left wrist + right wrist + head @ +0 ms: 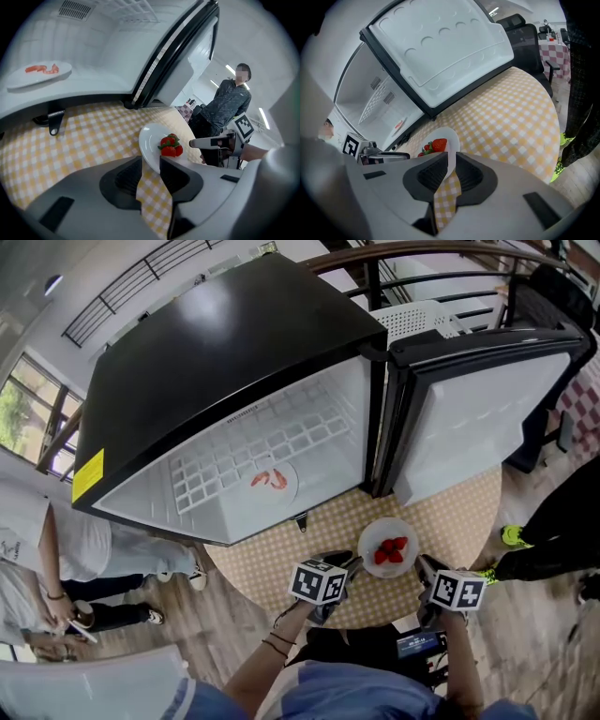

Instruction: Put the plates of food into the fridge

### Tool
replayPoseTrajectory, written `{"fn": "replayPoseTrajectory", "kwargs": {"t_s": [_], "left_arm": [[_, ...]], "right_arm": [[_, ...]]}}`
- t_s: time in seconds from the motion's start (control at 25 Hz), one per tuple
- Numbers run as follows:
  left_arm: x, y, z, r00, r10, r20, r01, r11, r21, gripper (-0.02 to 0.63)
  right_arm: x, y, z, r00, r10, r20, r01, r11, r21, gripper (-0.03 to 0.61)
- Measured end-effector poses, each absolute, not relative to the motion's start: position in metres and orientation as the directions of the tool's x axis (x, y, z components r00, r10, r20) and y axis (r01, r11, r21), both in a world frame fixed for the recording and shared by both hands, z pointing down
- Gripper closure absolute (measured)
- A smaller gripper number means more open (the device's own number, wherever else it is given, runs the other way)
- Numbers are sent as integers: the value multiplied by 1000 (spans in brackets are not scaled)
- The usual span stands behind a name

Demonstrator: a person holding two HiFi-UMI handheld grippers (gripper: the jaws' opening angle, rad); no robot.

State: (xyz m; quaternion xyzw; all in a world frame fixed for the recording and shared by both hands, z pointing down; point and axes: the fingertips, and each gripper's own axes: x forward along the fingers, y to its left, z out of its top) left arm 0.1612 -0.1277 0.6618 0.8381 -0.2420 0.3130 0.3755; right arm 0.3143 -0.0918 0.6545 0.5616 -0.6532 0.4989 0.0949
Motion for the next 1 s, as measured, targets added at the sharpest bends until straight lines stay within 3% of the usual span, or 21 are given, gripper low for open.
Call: {"fn": "replayPoseTrajectory", "kwargs": {"t_s": [0.16,1.0], "left_arm": [[167,-134,668,691,-163,704,-653,-558,512,480],[177,-145,680,604,-188,774,-701,-587,405,483]], "right_arm": [[314,-94,665,-370,-618,694,-824,-127,-553,502],[303,-99,680,-384,-567,728,-833,-126,-538,502]]}}
